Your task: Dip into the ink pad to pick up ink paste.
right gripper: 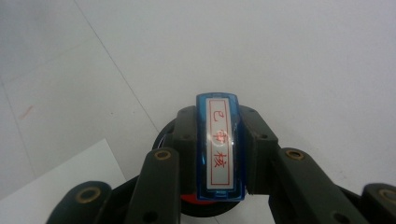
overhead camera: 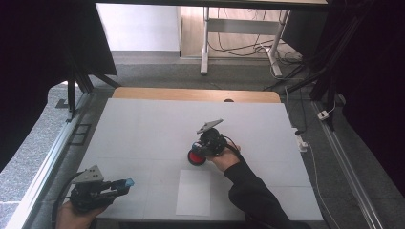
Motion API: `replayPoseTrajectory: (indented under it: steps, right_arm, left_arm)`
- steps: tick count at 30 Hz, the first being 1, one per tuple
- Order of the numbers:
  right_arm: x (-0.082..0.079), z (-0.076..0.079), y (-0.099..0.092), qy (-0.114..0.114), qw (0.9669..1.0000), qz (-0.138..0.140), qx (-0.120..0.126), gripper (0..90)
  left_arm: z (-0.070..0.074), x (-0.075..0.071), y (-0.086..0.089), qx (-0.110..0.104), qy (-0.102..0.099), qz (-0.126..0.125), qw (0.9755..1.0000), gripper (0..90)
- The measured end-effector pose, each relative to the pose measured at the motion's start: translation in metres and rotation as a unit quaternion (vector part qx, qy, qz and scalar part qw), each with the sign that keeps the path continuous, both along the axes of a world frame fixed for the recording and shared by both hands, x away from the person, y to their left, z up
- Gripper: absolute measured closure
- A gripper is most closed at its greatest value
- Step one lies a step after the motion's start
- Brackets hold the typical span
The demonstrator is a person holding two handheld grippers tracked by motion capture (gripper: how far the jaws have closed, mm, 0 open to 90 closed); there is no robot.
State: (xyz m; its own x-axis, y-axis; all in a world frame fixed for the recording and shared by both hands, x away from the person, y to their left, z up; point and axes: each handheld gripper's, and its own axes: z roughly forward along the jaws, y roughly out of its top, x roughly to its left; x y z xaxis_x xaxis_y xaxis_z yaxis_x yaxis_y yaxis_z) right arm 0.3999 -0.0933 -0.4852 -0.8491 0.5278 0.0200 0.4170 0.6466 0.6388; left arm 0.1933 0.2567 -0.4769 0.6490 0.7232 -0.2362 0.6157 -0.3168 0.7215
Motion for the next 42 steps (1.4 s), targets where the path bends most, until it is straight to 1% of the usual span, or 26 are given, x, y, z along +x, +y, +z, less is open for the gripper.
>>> replayPoseTrajectory:
  steps: [2, 4, 6, 8, 9, 14, 17, 23, 25, 27, 32, 33, 35, 39, 42]
  right_arm:
    - [0.001, -0.001, -0.001, 0.004, 1.0000, -0.001, 0.009, 71.1]
    - [-0.001, -0.001, 0.000, -0.005, 1.0000, 0.001, 0.002, 71.1]
    - [-0.005, 0.000, 0.004, -0.018, 0.9997, 0.004, -0.012, 71.1]
    - [-0.008, 0.000, 0.007, -0.029, 0.9993, 0.005, -0.022, 71.0]
    - [-0.008, 0.001, 0.007, -0.029, 0.9993, 0.004, -0.023, 71.0]
    - [-0.006, 0.001, 0.004, -0.021, 0.9997, 0.003, -0.014, 70.9]
    - [-0.008, 0.003, 0.005, -0.027, 0.9994, 0.008, -0.021, 70.8]
    - [-0.011, 0.012, 0.005, -0.034, 0.9993, 0.012, -0.006, 70.8]
    - [-0.011, 0.013, 0.005, -0.027, 0.9996, 0.011, 0.001, 70.8]
    - [-0.012, 0.013, 0.006, -0.024, 0.9996, 0.013, 0.001, 70.8]
    - [-0.012, 0.009, 0.009, -0.016, 0.9997, 0.018, -0.008, 70.8]
    - [-0.013, 0.007, 0.009, -0.014, 0.9997, 0.017, -0.006, 70.8]
    - [-0.012, 0.005, 0.010, -0.014, 0.9996, 0.020, -0.010, 70.8]
    - [-0.011, 0.002, 0.010, -0.012, 0.9997, 0.018, -0.015, 70.8]
    - [-0.011, 0.002, 0.009, -0.008, 0.9997, 0.019, -0.010, 70.8]
  left_arm:
    - [0.000, 0.000, 0.000, 0.000, 0.001, -0.001, 1.0000, 68.5]
    - [0.000, 0.000, 0.000, 0.000, 0.001, -0.001, 1.0000, 68.5]
    - [0.000, 0.000, 0.000, 0.000, 0.001, 0.000, 1.0000, 68.6]
    - [0.000, 0.000, 0.000, 0.000, 0.001, 0.000, 1.0000, 68.5]
    - [0.000, 0.000, 0.000, 0.000, 0.001, 0.000, 1.0000, 68.6]
    - [0.000, 0.000, 0.000, -0.001, 0.000, -0.001, 1.0000, 68.5]
    - [0.000, 0.000, 0.001, -0.002, 0.000, 0.000, 1.0000, 68.5]
    - [0.000, 0.000, 0.001, -0.004, -0.001, 0.001, 1.0000, 68.5]
    - [0.000, 0.000, 0.001, -0.004, -0.001, 0.001, 1.0000, 68.5]
    - [0.000, 0.000, 0.001, -0.004, -0.001, 0.001, 1.0000, 68.5]
    - [0.000, 0.000, 0.001, -0.004, 0.000, 0.000, 1.0000, 68.5]
    - [0.000, 0.000, 0.001, -0.004, 0.000, 0.000, 1.0000, 68.5]
    - [0.000, 0.000, 0.001, -0.004, 0.000, 0.000, 1.0000, 68.5]
    - [0.000, 0.000, 0.001, -0.005, -0.001, 0.000, 1.0000, 68.5]
    - [0.000, 0.000, 0.001, -0.005, 0.000, 0.000, 1.0000, 68.5]
